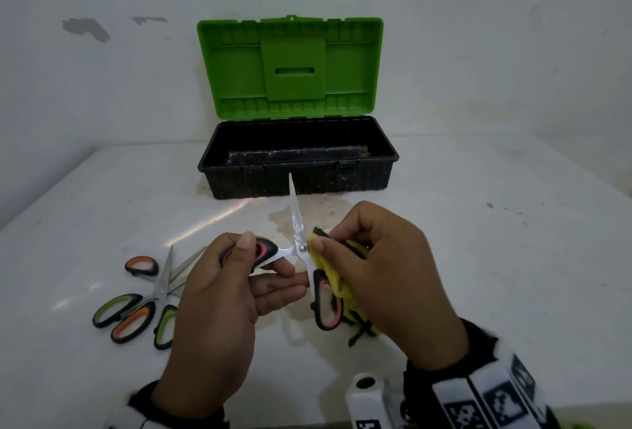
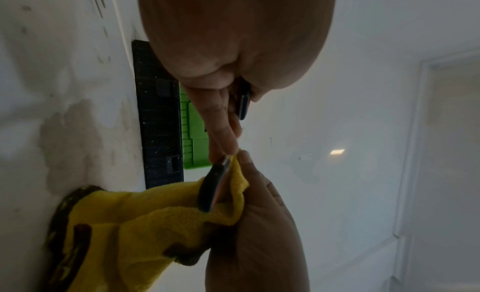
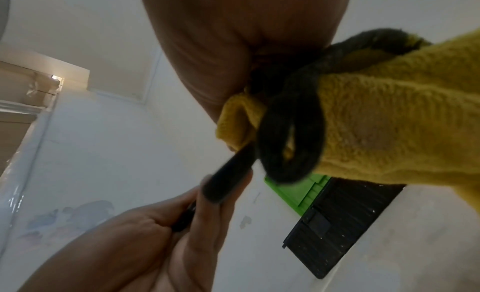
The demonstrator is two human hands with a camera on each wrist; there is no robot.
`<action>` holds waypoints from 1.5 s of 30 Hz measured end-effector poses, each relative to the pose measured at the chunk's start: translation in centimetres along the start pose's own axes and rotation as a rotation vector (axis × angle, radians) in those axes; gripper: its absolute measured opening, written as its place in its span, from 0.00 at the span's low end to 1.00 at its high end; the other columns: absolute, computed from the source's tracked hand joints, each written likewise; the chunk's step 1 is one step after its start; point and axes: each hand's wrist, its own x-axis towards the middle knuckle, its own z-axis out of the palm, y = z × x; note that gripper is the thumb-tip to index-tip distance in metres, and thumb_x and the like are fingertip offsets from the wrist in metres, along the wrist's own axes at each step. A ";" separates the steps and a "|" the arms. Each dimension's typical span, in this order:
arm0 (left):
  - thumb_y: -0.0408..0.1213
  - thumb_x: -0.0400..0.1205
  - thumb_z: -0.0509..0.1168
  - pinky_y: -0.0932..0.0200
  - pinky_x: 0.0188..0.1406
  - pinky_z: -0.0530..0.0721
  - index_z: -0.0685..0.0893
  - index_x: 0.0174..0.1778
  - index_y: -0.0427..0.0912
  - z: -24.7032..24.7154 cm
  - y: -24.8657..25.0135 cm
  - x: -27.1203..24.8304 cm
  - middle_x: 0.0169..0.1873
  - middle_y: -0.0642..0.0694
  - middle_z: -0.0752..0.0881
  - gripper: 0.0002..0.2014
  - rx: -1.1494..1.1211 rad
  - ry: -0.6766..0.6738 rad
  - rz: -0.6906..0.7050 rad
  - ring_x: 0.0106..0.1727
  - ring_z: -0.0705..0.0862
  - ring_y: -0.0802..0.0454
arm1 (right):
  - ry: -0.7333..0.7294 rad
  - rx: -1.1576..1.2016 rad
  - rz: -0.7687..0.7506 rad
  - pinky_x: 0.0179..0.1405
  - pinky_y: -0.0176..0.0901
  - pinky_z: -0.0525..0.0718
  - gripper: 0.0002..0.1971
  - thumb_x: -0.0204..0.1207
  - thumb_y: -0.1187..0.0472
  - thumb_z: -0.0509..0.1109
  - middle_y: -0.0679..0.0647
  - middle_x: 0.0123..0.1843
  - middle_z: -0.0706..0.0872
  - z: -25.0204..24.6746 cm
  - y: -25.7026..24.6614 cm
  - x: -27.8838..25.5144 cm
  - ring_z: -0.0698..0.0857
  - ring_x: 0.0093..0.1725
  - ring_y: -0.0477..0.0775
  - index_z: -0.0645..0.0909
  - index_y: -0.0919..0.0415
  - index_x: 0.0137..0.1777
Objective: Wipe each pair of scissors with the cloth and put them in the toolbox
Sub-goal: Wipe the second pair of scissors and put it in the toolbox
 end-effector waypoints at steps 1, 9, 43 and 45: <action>0.38 0.89 0.55 0.52 0.27 0.90 0.80 0.45 0.32 0.0 0.0 0.0 0.29 0.33 0.87 0.14 -0.002 -0.005 -0.002 0.32 0.91 0.33 | 0.000 -0.012 0.001 0.31 0.22 0.75 0.10 0.71 0.54 0.80 0.41 0.29 0.83 0.1 0.0 0.0 0.82 0.36 0.38 0.82 0.51 0.34; 0.37 0.89 0.54 0.52 0.27 0.90 0.79 0.42 0.33 -0.1 0.0 -0.2 0.27 0.34 0.86 0.15 -0.045 -0.023 -0.011 0.33 0.91 0.33 | 0.109 -0.039 0.130 0.26 0.27 0.74 0.12 0.71 0.51 0.80 0.43 0.27 0.83 -1.2 1.8 0.7 0.81 0.29 0.40 0.81 0.50 0.32; 0.51 0.86 0.57 0.65 0.25 0.81 0.81 0.47 0.37 2.1 0.6 0.8 0.18 0.54 0.76 0.19 0.218 0.013 0.016 0.21 0.80 0.60 | -0.040 0.018 0.082 0.25 0.23 0.74 0.08 0.68 0.56 0.82 0.43 0.30 0.89 -6.3 2.0 2.9 0.82 0.26 0.36 0.85 0.54 0.36; 0.50 0.86 0.56 0.64 0.27 0.81 0.83 0.47 0.42 2.2 0.6 0.8 0.18 0.54 0.79 0.17 0.253 -0.020 0.005 0.22 0.82 0.61 | -0.112 -0.038 -0.028 0.30 0.22 0.75 0.07 0.67 0.56 0.83 0.38 0.32 0.87 -5.5 0.7 3.1 0.84 0.31 0.36 0.86 0.51 0.36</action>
